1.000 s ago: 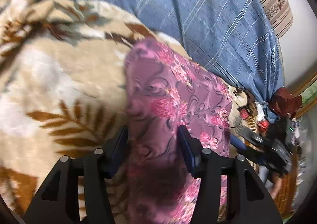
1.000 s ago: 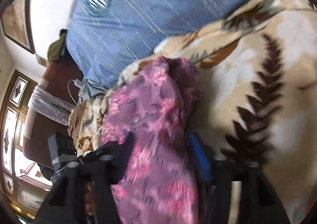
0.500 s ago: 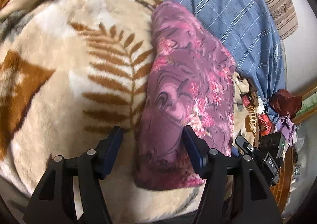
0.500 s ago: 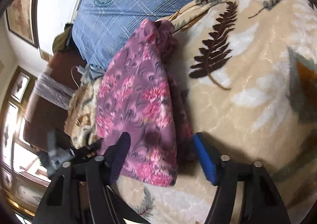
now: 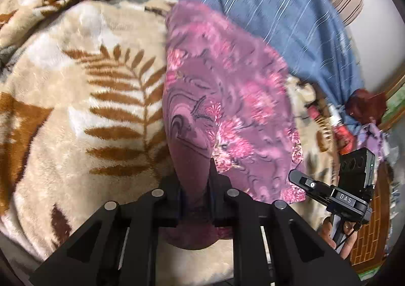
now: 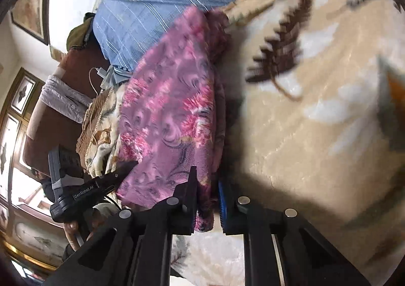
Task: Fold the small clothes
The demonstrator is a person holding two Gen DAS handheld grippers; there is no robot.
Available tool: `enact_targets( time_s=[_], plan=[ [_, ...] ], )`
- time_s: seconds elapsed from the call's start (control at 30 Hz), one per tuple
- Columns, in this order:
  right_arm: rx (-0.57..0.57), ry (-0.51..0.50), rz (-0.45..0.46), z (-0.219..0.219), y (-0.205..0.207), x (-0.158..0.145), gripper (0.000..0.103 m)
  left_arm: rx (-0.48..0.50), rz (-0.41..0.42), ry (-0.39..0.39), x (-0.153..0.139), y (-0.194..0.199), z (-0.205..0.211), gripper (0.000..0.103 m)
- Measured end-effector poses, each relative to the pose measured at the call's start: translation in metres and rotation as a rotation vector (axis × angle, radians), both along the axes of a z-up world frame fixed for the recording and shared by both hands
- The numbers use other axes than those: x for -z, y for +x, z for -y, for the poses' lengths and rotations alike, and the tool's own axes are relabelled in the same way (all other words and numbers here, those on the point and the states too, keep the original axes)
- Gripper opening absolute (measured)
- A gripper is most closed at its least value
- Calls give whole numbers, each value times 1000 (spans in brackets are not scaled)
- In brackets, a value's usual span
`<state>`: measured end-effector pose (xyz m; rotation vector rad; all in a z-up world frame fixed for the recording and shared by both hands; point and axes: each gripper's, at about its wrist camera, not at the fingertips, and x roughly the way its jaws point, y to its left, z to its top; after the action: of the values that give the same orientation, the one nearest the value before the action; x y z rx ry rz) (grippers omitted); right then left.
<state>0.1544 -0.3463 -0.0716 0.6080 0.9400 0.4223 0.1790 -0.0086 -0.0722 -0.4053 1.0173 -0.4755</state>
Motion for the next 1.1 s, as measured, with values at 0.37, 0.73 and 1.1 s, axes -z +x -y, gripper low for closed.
enact_targets(
  time_s=[0.37,0.73,1.1],
  plan=[
    [12,-70,-45,-4,-5,18,14,12,-46,88,16,-3,2,18],
    [82,-57,47,14,-15,-10,64,-64,106,204,-14,-20,3,43],
    [72,-102,119,3,43,-70,83,-139,98,34,-65,48,-14,55]
  ],
)
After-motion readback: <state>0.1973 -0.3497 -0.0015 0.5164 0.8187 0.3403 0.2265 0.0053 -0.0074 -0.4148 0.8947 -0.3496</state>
